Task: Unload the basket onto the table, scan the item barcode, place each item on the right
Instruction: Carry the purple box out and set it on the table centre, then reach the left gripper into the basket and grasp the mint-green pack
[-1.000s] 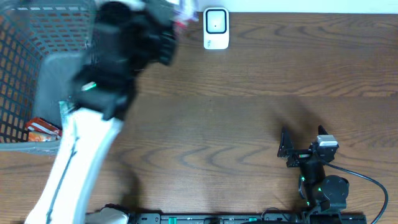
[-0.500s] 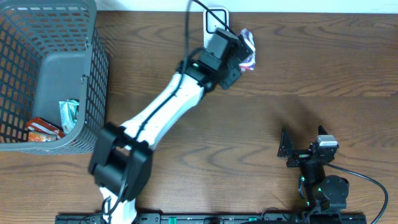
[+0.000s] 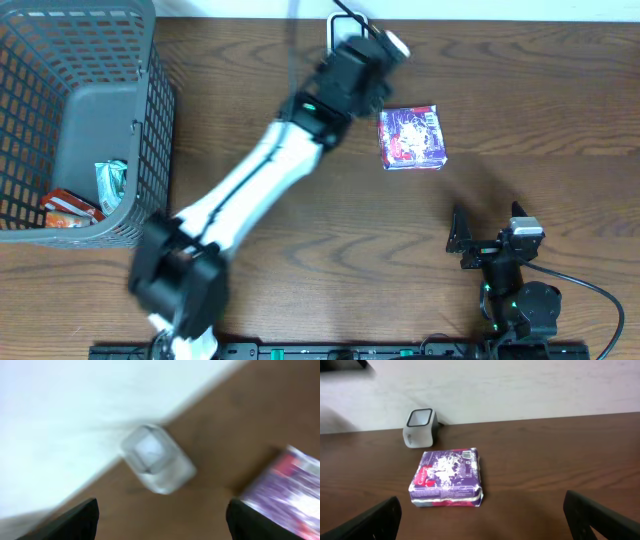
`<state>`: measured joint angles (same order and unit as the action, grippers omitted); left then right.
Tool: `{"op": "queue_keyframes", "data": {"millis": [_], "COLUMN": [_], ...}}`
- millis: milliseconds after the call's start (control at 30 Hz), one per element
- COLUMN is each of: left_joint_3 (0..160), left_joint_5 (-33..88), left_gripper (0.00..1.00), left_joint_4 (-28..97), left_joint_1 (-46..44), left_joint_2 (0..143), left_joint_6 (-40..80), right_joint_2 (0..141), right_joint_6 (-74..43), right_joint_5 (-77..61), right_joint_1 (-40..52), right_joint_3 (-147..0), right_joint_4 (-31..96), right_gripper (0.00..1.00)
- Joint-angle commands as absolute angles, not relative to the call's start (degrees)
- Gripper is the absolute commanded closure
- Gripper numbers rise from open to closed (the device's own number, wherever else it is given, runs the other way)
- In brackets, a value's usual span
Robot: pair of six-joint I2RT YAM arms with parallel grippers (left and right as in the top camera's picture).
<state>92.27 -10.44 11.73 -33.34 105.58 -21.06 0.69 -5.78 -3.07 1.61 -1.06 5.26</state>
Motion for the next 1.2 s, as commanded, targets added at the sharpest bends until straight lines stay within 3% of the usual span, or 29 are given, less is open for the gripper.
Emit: {"op": "queue_keyframes", "data": {"millis": [0,200,333,567,767,933,1167], "left_joint_3": [92.9,92.9,92.9,92.9,92.9,92.9,92.9], "left_joint_5": [-15.1,-15.1,-15.0,-14.3,-4.6,2.5,2.5], "left_gripper": [0.18,0.06,0.05,0.05,0.05,0.05,0.18], "left_joint_4": [11.1,12.4,19.8,37.8,47.9,52.3,55.1], "left_joint_1": [-25.2,-5.7,8.5,24.8,31.0,30.9,28.2], "left_joint_2": [95.2,87.4,86.2,90.6,96.3,101.6,107.1], "left_joint_6": [-21.2,-6.5,7.8,8.5,8.5,6.0,4.1], "right_joint_2": [0.4,0.4,0.4,0.4,0.4,0.4,0.4], "right_joint_6": [-5.3,-5.3,-5.3,-5.3,-5.3,-5.3,-5.3], "right_joint_5": [-3.4,-3.4,-3.4,-3.4,-3.4,-3.4,-3.4], "right_joint_1": [1.5,1.5,1.5,1.5,1.5,1.5,1.5], "right_joint_3": [-0.9,-0.9,-0.9,-0.9,-0.9,-0.9,-0.9], "right_joint_4": [5.3,5.3,5.3,5.3,5.3,5.3,5.3], "right_gripper": [0.01,0.01,0.01,0.01,0.01,0.01,0.01]}}
